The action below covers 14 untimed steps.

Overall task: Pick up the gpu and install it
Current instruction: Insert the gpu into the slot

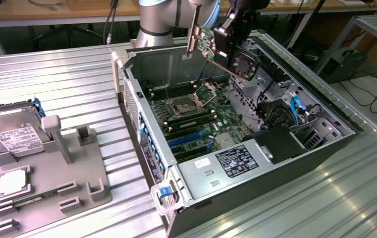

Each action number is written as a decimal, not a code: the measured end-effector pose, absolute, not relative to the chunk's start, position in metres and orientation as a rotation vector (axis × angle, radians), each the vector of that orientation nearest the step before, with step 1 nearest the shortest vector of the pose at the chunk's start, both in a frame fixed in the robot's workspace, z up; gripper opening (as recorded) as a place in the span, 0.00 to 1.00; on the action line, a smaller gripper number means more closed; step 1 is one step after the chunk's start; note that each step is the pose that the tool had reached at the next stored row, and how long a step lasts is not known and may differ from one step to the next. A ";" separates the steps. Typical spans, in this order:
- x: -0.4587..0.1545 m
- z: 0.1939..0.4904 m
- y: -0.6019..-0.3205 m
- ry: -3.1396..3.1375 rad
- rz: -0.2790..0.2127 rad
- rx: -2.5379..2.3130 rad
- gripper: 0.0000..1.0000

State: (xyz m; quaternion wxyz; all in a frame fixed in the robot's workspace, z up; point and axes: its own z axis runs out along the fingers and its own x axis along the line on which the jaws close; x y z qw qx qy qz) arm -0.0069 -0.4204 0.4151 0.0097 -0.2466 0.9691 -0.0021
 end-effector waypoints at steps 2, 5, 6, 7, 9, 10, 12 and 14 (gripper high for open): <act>-0.007 0.415 -0.420 3.013 -0.006 -0.819 0.28; -0.007 0.415 -0.420 2.994 -0.005 -0.884 0.28; -0.007 0.415 -0.420 2.988 -0.005 -0.906 0.28; -0.007 0.415 -0.420 2.981 -0.005 -0.926 0.28; -0.007 0.415 -0.420 2.964 -0.004 -0.982 0.28; -0.007 0.415 -0.420 2.958 -0.004 -0.999 0.28; -0.007 0.415 -0.420 2.933 -0.003 -1.070 0.28; -0.007 0.415 -0.420 2.918 -0.003 -1.111 0.28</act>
